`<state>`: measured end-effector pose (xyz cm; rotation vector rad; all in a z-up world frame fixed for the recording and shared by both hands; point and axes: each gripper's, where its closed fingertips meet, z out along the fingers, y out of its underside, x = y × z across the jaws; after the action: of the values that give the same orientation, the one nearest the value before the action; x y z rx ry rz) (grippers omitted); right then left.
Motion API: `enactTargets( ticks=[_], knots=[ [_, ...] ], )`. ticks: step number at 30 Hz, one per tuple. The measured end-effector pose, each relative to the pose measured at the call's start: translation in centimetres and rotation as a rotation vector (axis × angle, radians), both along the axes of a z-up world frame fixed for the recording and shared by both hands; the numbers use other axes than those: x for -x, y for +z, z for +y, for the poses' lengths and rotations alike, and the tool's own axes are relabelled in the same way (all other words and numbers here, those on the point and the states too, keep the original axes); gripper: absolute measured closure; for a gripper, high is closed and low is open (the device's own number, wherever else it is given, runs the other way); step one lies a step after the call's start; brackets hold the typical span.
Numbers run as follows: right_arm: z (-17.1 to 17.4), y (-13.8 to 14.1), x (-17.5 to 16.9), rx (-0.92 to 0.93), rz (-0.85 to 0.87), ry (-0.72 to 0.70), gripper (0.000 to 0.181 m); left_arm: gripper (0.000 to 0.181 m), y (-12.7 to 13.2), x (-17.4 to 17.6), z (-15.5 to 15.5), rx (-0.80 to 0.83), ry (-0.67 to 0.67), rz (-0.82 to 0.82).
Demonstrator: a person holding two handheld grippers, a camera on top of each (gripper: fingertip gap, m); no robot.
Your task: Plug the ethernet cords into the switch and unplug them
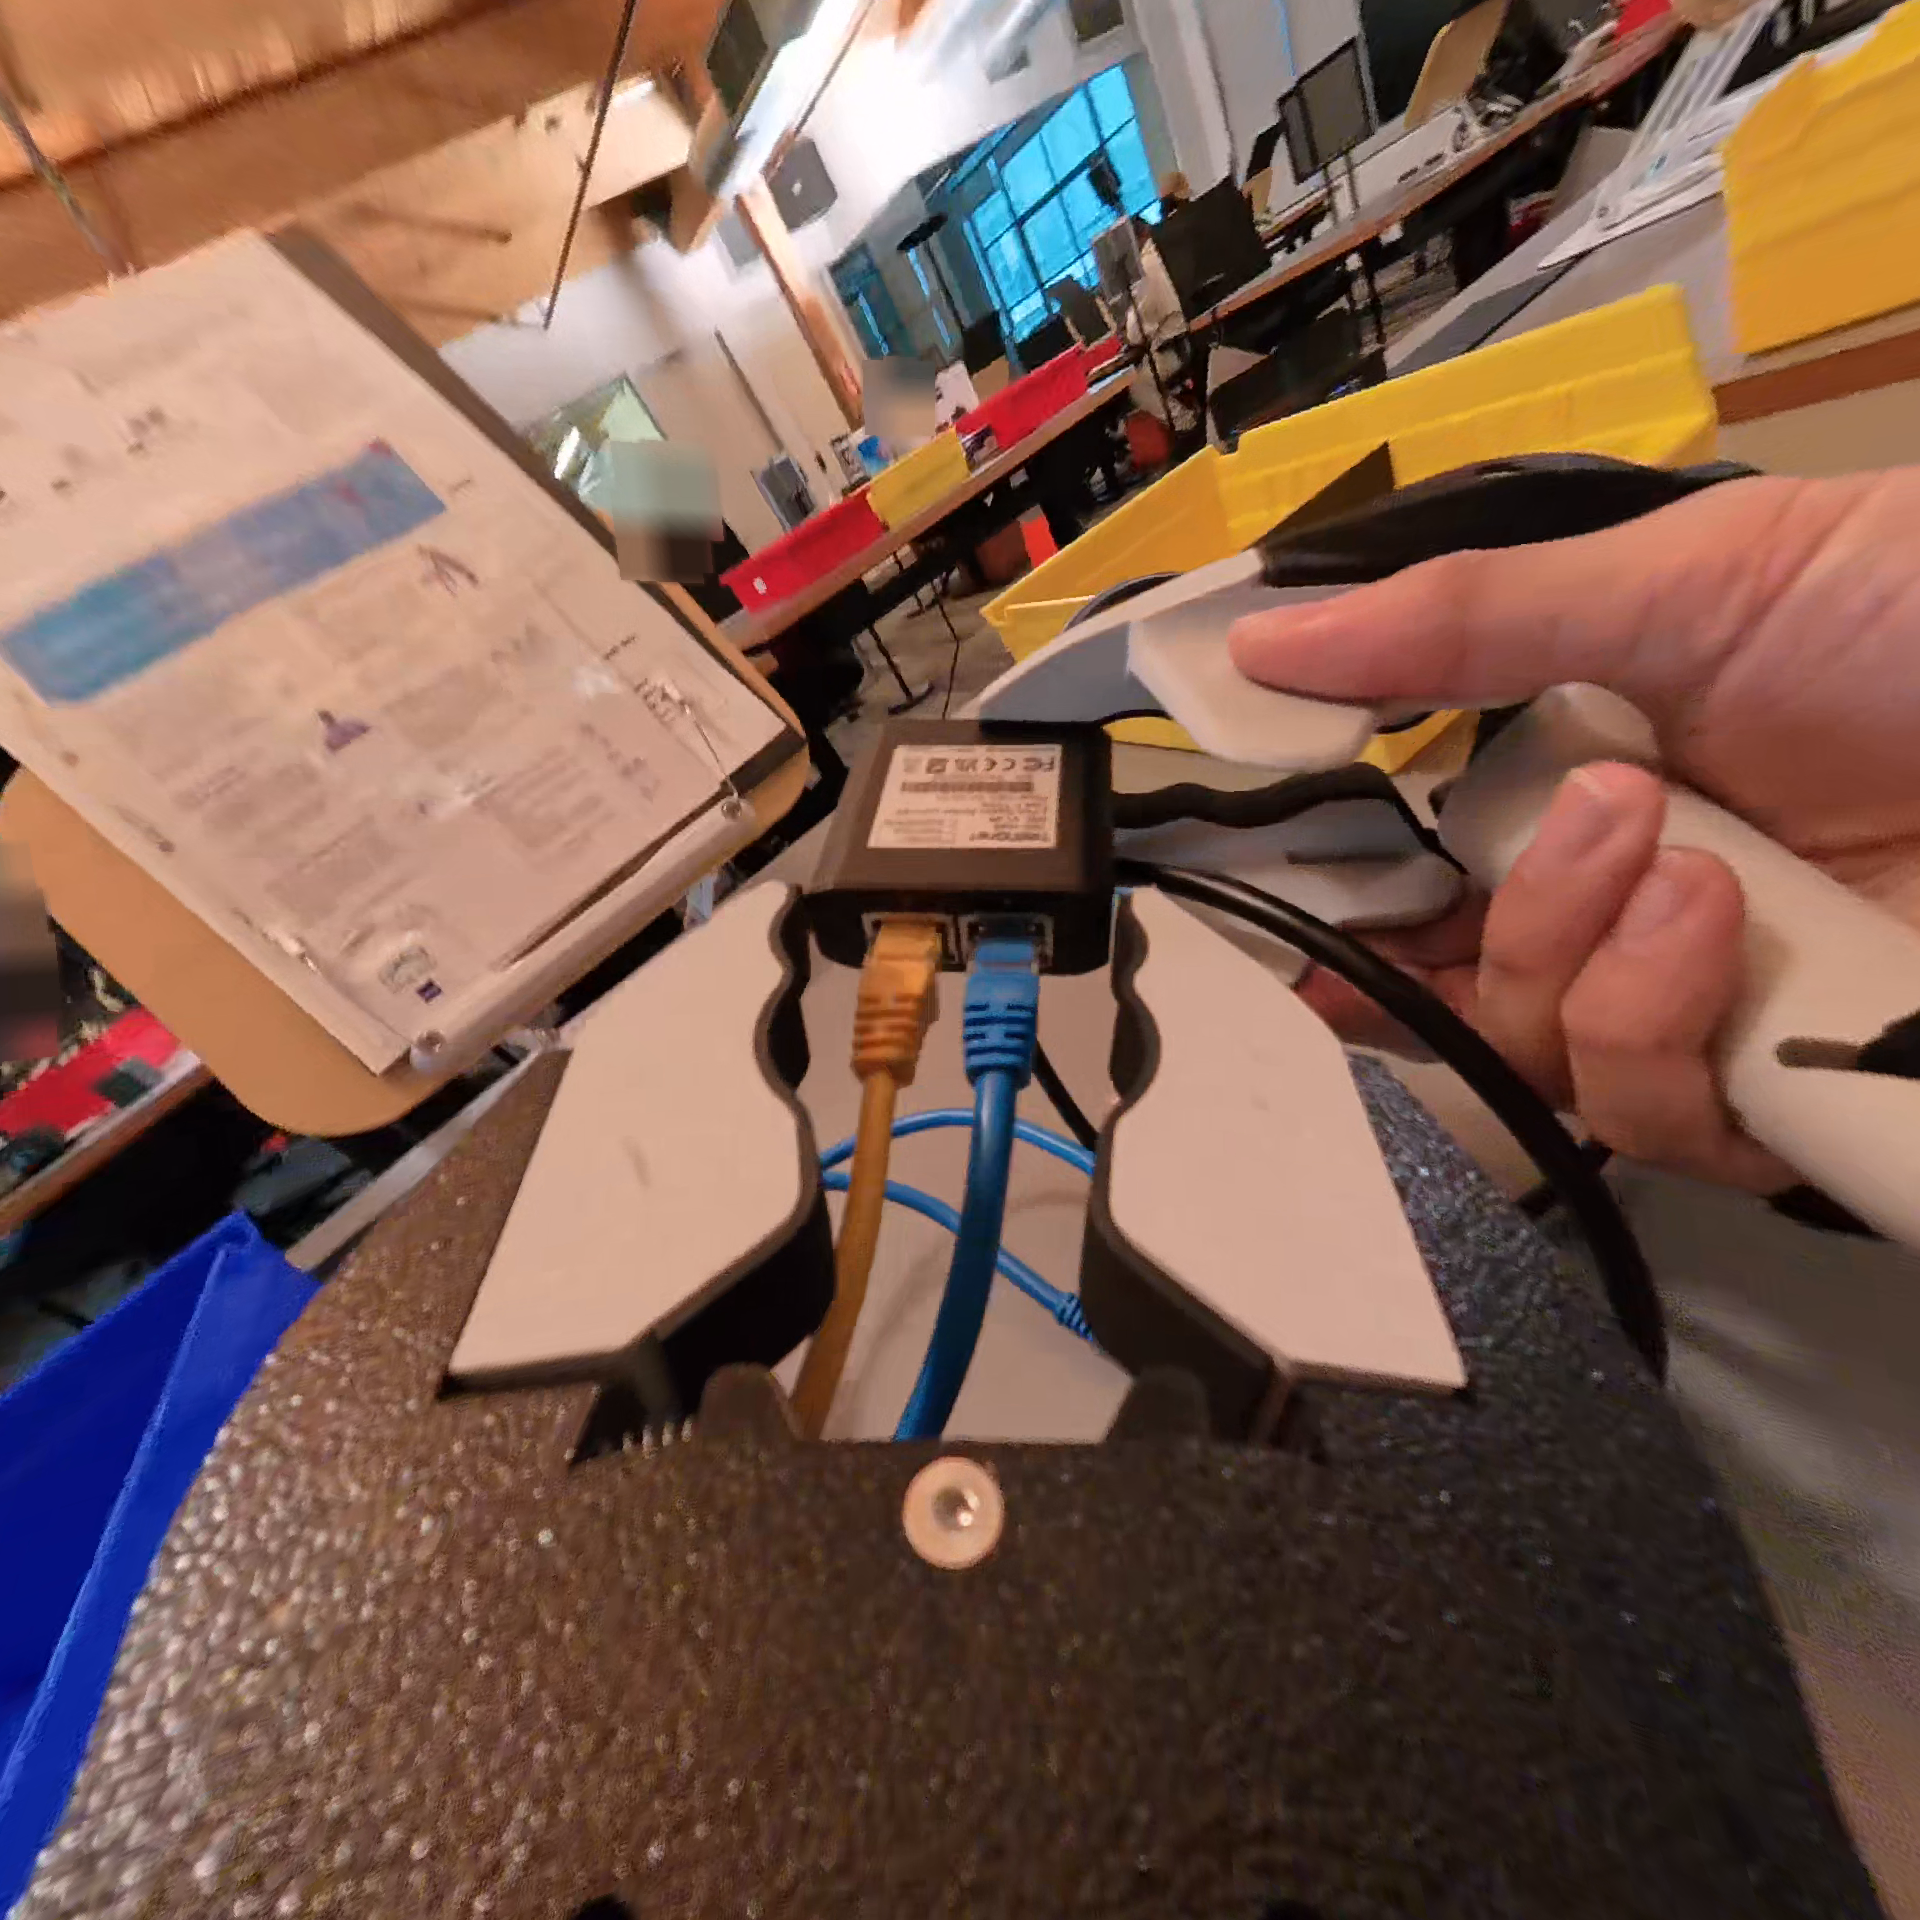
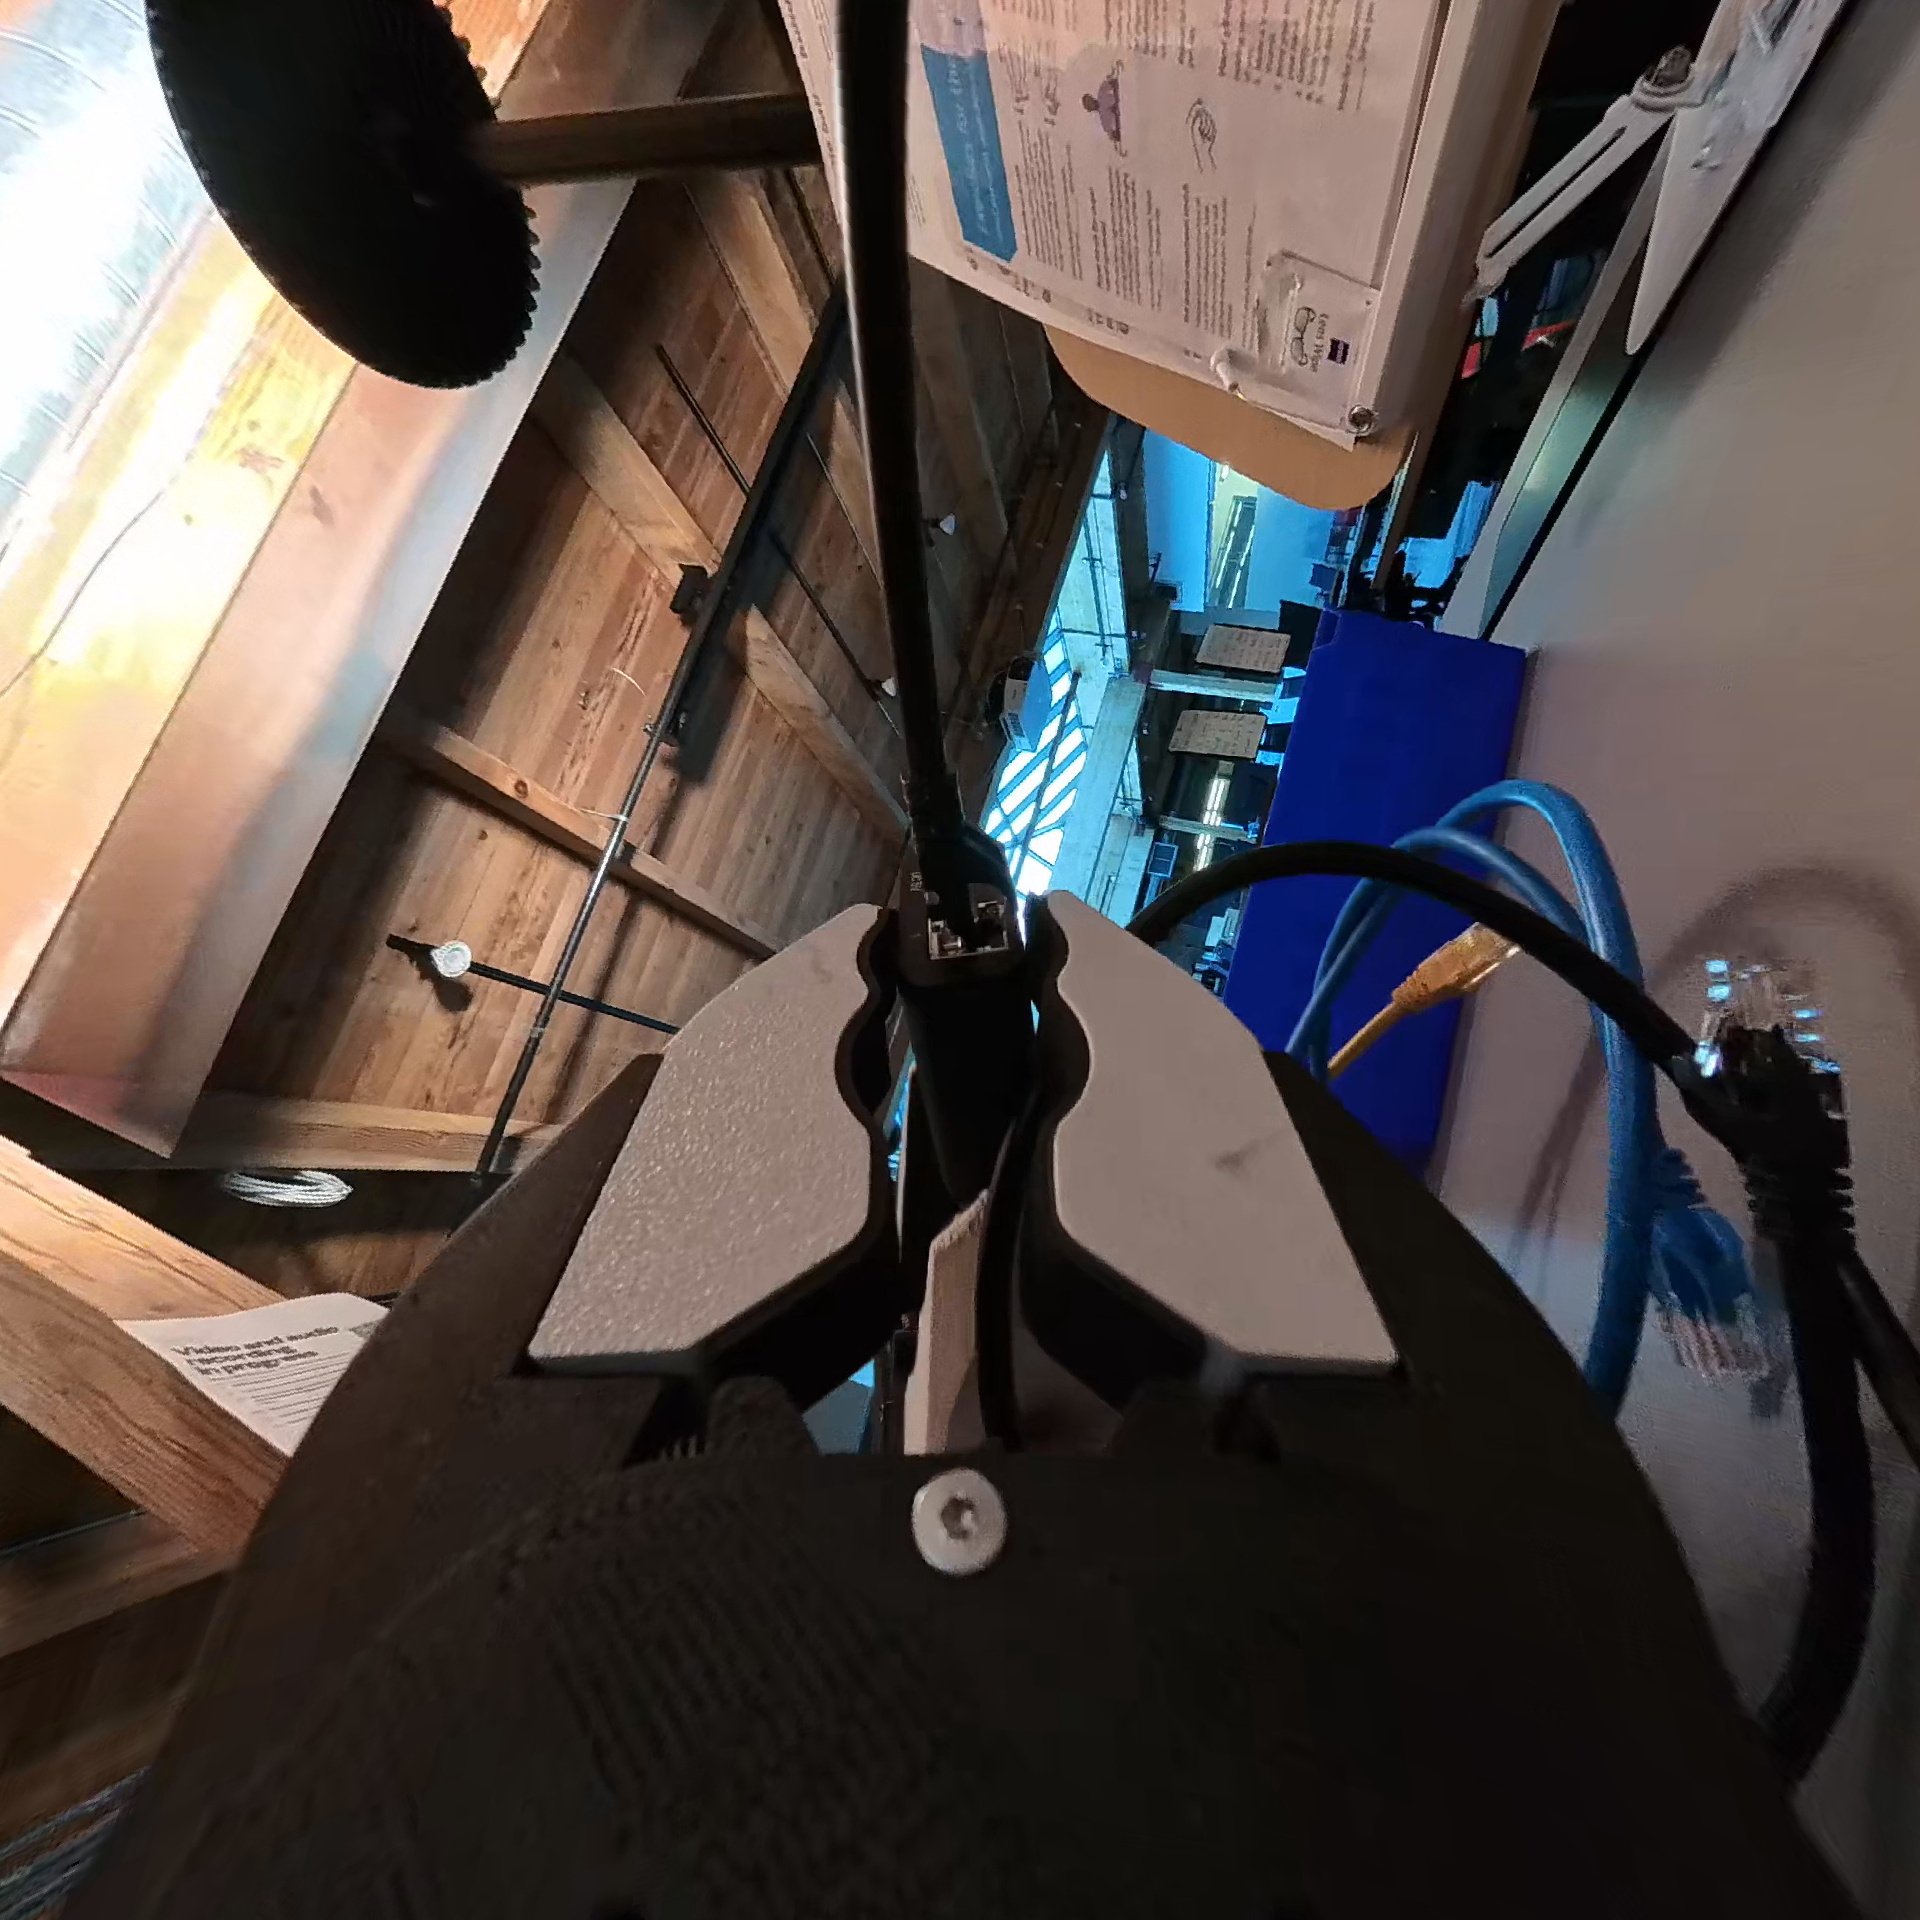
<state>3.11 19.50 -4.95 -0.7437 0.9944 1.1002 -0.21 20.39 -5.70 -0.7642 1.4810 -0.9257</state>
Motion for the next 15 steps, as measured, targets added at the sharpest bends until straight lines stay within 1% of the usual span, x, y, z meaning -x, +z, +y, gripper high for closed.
enactTargets(
  ticks=[2, 3, 6, 9, 11, 13, 15],
  knots=[
    [0.1, -0.1, 0.1, -0.005, 0.008, 0.016, 0.157, 0.123, 0.0, -0.2, 0.1, -0.007, -0.018, -0.015],
    [0.3, -0.2, 0.2, 0.007, 0.002, 0.029, 0.157, 0.124, -0.1, -0.3, 0.4, -0.005, -0.025, -0.014],
    [0.7, -0.3, 0.9, -0.012, -0.001, 0.067, 0.157, 0.123, -0.3, -0.7, 0.8, 0.027, -0.064, 0.021],
    [1.0, -0.3, 1.1, 0.010, -0.039, 0.110, 0.157, 0.118, -0.8, -0.8, 1.0, 0.027, -0.138, 0.068],
    [1.2, 0.0, 1.5, 0.001, -0.058, 0.161, 0.157, 0.117, -1.0, -0.8, 1.3, 0.016, -0.162, 0.084],
    [1.3, 0.1, 1.9, 0.011, -0.081, 0.184, 0.157, 0.112, -1.3, -0.8, 1.4, 0.003, -0.184, 0.104],
    [1.5, 0.0, 2.3, 0.011, -0.092, 0.221, 0.157, 0.117, -0.9, -0.6, 1.7, 0.016, -0.195, 0.076]
  ],
)
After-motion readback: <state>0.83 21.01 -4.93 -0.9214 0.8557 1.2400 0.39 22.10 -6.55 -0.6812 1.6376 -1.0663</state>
